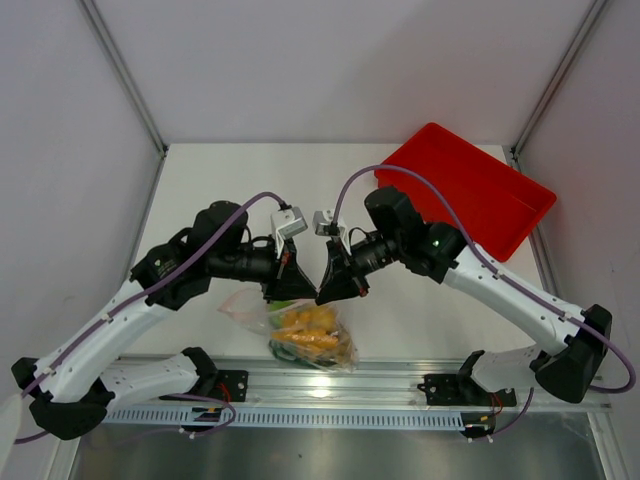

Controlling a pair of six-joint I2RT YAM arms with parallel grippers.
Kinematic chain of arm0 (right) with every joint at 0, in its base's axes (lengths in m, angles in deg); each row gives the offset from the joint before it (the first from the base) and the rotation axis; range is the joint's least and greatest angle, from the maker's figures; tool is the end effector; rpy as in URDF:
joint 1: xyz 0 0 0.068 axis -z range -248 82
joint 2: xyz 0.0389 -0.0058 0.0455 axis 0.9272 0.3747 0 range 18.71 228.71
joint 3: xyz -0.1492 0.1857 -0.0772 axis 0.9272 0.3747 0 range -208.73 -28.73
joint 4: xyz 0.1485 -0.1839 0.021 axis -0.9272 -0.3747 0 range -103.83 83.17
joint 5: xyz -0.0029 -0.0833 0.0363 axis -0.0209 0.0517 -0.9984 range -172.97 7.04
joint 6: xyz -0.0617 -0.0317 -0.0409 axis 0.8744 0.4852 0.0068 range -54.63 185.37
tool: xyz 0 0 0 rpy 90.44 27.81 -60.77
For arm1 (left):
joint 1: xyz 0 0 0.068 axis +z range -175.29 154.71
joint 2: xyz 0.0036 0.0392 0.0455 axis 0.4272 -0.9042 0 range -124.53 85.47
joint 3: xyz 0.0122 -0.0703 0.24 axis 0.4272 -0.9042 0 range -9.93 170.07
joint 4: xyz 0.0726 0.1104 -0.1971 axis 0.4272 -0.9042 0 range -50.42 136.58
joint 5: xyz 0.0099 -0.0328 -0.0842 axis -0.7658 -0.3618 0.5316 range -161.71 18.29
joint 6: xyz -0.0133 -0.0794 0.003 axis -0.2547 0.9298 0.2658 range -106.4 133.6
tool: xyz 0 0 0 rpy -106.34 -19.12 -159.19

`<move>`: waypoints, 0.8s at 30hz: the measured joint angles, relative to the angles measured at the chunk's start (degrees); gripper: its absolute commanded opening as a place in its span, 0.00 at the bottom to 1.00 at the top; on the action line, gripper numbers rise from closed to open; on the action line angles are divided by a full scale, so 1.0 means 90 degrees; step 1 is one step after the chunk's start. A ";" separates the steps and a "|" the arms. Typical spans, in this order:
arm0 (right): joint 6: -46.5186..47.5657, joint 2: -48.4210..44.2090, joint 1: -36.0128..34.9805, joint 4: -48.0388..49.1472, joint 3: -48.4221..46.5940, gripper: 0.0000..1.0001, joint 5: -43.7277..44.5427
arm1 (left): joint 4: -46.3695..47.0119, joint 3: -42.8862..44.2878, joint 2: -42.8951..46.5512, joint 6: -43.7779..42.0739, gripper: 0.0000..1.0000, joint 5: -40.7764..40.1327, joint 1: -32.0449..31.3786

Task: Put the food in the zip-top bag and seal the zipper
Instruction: Zip the zipper food storage bag at the center of the board.

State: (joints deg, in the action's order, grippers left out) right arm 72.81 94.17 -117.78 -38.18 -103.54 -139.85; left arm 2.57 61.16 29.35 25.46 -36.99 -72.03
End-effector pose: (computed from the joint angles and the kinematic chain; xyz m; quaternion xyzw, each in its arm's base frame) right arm 0.1325 0.2471 0.3448 -0.5710 0.5646 0.5424 0.2471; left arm 0.1059 -0.1703 0.3642 0.3909 0.7393 -0.4612 0.2964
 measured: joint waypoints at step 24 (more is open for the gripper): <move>-0.2798 -0.1115 0.0423 0.1474 0.0835 0.00 0.2654 | -0.0107 0.0080 0.0272 -0.0151 0.03 -0.0962 0.0046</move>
State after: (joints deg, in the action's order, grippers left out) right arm 47.63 84.13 -113.97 -24.91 -96.02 -115.96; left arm 1.61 61.88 31.80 24.10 -45.64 -71.61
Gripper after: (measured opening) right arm 0.006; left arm 0.036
